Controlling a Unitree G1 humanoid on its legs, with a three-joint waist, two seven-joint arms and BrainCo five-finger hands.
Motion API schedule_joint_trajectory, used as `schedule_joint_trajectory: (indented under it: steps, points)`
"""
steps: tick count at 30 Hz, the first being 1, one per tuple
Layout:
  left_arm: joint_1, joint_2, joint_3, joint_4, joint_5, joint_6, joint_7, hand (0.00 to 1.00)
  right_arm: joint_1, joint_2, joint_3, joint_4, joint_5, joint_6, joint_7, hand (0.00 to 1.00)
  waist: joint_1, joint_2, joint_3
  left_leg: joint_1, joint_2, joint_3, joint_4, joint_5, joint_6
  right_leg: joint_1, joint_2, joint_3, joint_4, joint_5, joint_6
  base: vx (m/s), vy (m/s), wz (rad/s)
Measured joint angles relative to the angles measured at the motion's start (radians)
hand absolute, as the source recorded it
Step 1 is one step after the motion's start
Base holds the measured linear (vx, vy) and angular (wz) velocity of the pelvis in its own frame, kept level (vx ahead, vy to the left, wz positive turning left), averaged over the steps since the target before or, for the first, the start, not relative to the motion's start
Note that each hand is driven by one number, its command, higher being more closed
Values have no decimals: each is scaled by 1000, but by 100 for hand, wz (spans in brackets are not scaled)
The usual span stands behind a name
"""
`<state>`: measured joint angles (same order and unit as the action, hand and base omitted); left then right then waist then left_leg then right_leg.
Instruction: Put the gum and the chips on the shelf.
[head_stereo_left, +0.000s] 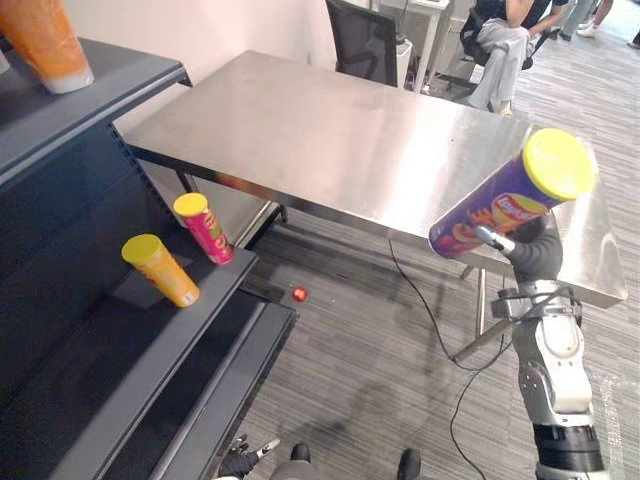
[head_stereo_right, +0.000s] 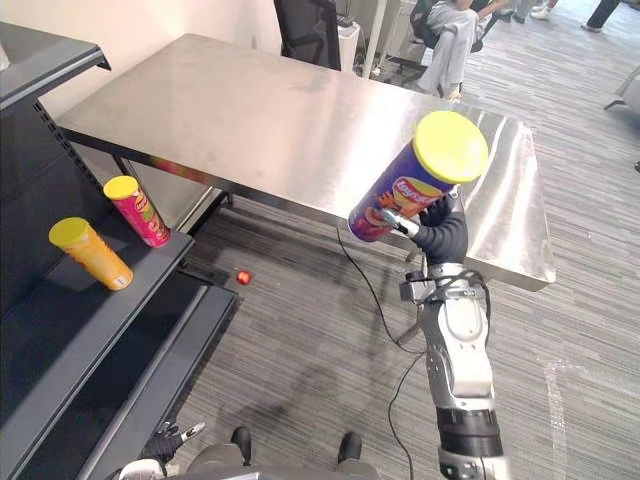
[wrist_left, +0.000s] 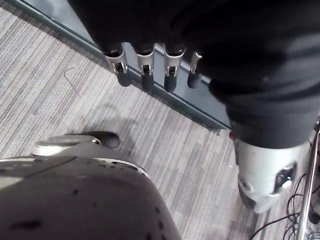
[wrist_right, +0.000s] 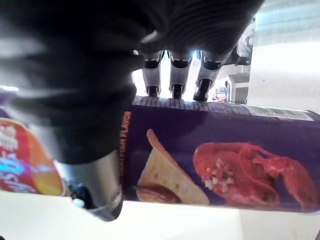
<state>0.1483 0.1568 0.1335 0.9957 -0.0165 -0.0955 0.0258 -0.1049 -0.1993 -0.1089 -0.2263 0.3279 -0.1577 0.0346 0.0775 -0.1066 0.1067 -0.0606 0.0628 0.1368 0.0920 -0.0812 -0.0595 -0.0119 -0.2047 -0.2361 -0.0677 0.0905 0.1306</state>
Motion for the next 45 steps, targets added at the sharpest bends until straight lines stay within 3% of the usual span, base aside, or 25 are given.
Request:
schedule_joint_trajectory:
  steps: [5,8,11,15,17,18,19,20,22,23,24,25,26,27,29,31,34,37,45]
  points:
    - [5,-3,12,1,0,11,-3,0,38,29,-2,-1,0,0,0,100,-7,1,-3,8,4,17,23,-18,-1,2,0,15,10,-1,1,-14,-1,-10]
    - [6,-9,14,10,-3,12,-8,0,73,51,6,0,-3,0,-3,100,-15,24,4,-33,29,4,174,-96,0,-24,-2,16,145,-76,1,-25,30,5]
    - [5,-11,20,25,-14,12,-12,0,67,61,41,10,-4,0,-6,100,-17,33,12,-49,35,-33,244,-123,2,-33,-15,0,244,-133,4,-45,6,33]
    - [-1,-28,51,24,-99,12,-14,0,-24,61,123,78,-6,-4,-15,100,-6,51,29,-121,15,-178,218,-63,-14,-37,-31,-146,299,-172,-23,-114,-89,100]
    - [-2,-45,52,19,-98,12,-15,0,-68,58,121,98,-6,-5,-32,100,20,77,53,-129,16,-243,111,3,-29,-40,-22,-228,310,-187,-49,-128,-155,124]
    - [3,-48,52,20,-98,12,-15,0,-74,60,121,98,-6,-5,-33,100,26,85,57,-128,35,-226,69,4,-28,-36,-14,-250,299,-190,-56,-167,-212,130]
    - [5,-52,67,25,-100,14,-17,0,-77,58,115,97,-11,-6,-34,100,28,85,58,-132,66,-148,11,-2,11,-19,-2,-311,257,-185,-70,-161,-214,159]
    - [4,-63,91,33,-107,18,-21,0,-88,49,81,103,-18,-10,-40,100,20,95,76,-193,105,-53,94,3,64,-18,-19,-404,252,-192,-99,-169,-195,162]
    - [10,-78,112,33,-136,20,-31,0,-95,49,38,119,-24,-9,-56,100,18,111,83,-230,133,44,260,9,101,-20,-51,-466,298,-202,-111,-127,-137,134]
    - [54,-89,117,31,-138,20,-34,0,-78,45,-17,117,-44,-9,-76,100,6,123,82,-201,175,148,446,-3,134,-17,-93,-551,371,-227,-109,-93,-117,122]
    - [58,-92,120,31,-138,20,-34,0,-74,42,-27,115,-45,-11,-79,100,4,128,81,-192,179,158,447,-16,131,-18,-101,-564,383,-230,-110,-75,-71,165]
    - [58,-98,118,17,-138,20,-37,0,-68,28,-75,109,-45,-19,-89,100,-11,151,77,-203,145,181,388,16,131,-24,-121,-610,430,-251,-101,-84,-27,151]
    - [60,-104,113,-3,-136,17,-45,0,-66,27,-110,110,-49,-19,-95,100,-22,133,79,-178,93,162,253,63,121,-34,-146,-629,421,-271,-89,-137,-4,153]
    - [60,-96,120,-8,-137,17,-48,0,-65,26,-124,110,-55,-19,-95,100,-21,129,77,-156,73,138,166,82,112,-36,-159,-646,411,-267,-99,-153,37,111]
    - [59,-99,141,2,-137,22,-54,0,-64,38,-134,109,-56,-17,-96,100,-16,139,85,-139,106,137,197,8,53,-35,-171,-712,438,-253,-106,-101,51,71]
    - [71,-113,159,-1,-134,22,-55,0,-32,45,-159,107,-56,-15,-97,100,-21,140,86,-107,96,127,111,14,-7,-36,-206,-744,488,-257,-100,-114,80,69]
    - [78,-109,181,12,-128,22,-53,0,-10,57,-169,97,-65,-14,-100,100,-19,118,98,-110,61,126,104,6,6,-34,-248,-747,508,-248,-87,-161,112,28]
    - [79,-104,186,29,-119,22,-50,0,8,68,-166,77,-94,-14,-105,100,-19,110,102,-111,50,152,108,8,9,-35,-260,-737,503,-230,-81,-121,111,2]
    - [78,-97,184,17,-118,19,-50,0,23,80,-156,78,-100,-13,-117,100,-13,96,116,-116,75,155,104,29,9,-45,-226,-716,492,-234,-85,-48,1,-4]
